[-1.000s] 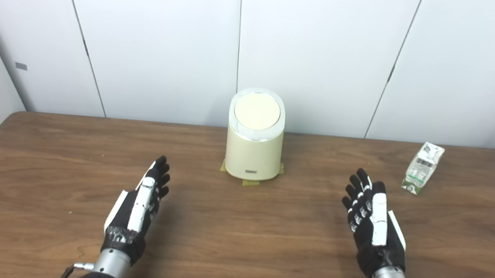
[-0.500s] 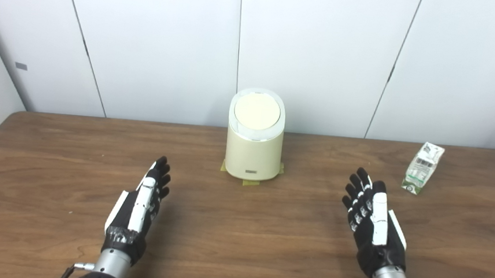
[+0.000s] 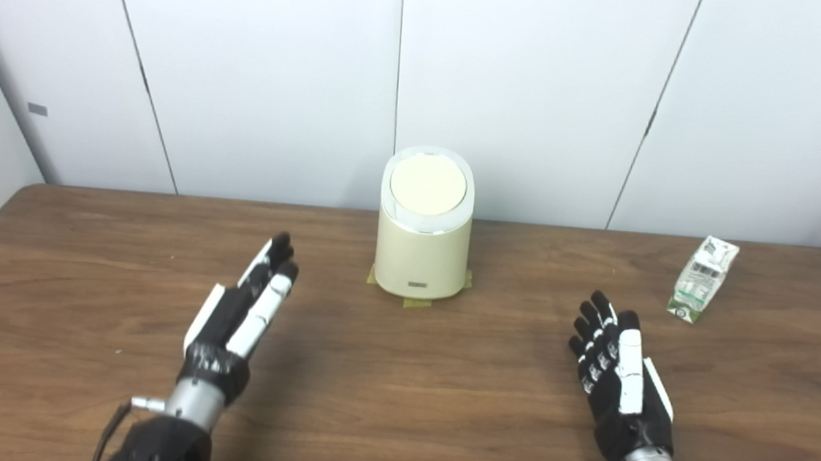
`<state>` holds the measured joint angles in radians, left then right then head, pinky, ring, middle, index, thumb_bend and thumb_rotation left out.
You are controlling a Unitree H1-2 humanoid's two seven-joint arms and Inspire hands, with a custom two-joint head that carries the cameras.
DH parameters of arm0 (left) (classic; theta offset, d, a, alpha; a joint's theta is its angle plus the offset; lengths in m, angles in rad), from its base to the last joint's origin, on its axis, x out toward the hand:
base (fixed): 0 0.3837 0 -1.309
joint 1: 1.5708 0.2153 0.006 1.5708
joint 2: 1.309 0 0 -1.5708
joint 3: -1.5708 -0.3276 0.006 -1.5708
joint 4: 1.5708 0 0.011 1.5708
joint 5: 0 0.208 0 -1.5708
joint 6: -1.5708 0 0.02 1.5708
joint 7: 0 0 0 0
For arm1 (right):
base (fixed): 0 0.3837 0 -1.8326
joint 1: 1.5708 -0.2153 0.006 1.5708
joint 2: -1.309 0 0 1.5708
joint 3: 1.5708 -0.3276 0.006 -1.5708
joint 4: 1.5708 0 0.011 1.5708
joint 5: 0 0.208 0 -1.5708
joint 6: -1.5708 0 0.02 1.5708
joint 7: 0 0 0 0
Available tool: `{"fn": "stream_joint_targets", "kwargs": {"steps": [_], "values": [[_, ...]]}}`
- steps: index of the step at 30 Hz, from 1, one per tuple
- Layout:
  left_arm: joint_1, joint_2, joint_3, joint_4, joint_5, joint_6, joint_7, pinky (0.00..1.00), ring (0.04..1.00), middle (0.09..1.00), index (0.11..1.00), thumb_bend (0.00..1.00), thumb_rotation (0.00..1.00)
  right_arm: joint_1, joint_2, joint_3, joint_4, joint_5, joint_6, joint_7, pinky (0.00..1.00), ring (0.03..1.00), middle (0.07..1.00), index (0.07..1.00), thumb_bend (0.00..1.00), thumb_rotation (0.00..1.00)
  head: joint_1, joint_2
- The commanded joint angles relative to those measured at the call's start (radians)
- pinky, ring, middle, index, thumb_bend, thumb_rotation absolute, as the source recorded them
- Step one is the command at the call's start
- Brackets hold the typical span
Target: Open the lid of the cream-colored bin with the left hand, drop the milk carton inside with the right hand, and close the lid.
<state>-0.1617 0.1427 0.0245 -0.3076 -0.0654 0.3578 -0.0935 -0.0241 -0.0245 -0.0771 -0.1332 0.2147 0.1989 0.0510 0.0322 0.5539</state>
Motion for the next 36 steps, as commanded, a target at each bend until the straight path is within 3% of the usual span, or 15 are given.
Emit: {"fn": "stream_joint_targets", "kwargs": {"steps": [1,5,8,12,20,25,36], "values": [[-0.083,0.006,-0.001,0.001,0.011,0.007,0.0,0.96,0.974,0.993,1.0,0.65,0.68,-0.038,-0.002,0.0,-0.007,0.009,-0.047,0.016,1.0,0.999,0.996,1.0,0.6,1.0,0.001,0.001],[-0.19,0.002,0.004,0.037,0.014,0.059,0.022,0.93,0.94,0.968,1.0,0.62,0.58,-0.047,0.002,-0.001,0.01,0.013,-0.059,0.018,1.0,0.998,0.994,1.0,0.6,1.0,0.009,-0.013],[-0.282,0.003,0.005,0.083,0.032,0.097,0.038,0.88,0.925,0.95,0.997,0.68,0.45,-0.053,0.001,-0.003,0.024,0.023,-0.07,0.025,1.0,1.0,0.997,1.0,0.59,1.0,0.011,-0.02],[-0.388,0.042,-0.048,0.16,0.156,0.11,0.037,0.81,0.907,0.937,0.986,0.72,0.36,-0.059,-0.004,-0.004,0.046,0.021,-0.09,0.028,1.0,1.0,0.993,0.991,0.59,1.0,0.018,-0.025],[-0.587,0.088,-0.101,0.385,0.331,0.112,-0.072,0.83,0.899,0.921,0.938,0.83,0.18,-0.068,-0.002,-0.012,0.065,0.037,-0.098,0.041,1.0,1.0,0.992,0.982,0.59,1.0,0.027,-0.033],[-0.672,0.09,-0.116,0.51,0.346,0.112,-0.115,0.83,0.905,0.929,0.95,0.85,0.04,-0.072,0.002,-0.001,0.071,0.023,-0.098,0.04,1.0,1.0,0.992,0.988,0.6,1.0,0.023,-0.041],[-0.836,0.077,-0.202,0.733,0.426,0.112,-0.2,0.9,0.964,0.983,0.982,0.84,0.03,-0.063,0.0,0.022,0.044,0.005,-0.084,0.035,1.0,0.986,0.974,0.999,0.62,1.0,0.027,-0.027]]}}
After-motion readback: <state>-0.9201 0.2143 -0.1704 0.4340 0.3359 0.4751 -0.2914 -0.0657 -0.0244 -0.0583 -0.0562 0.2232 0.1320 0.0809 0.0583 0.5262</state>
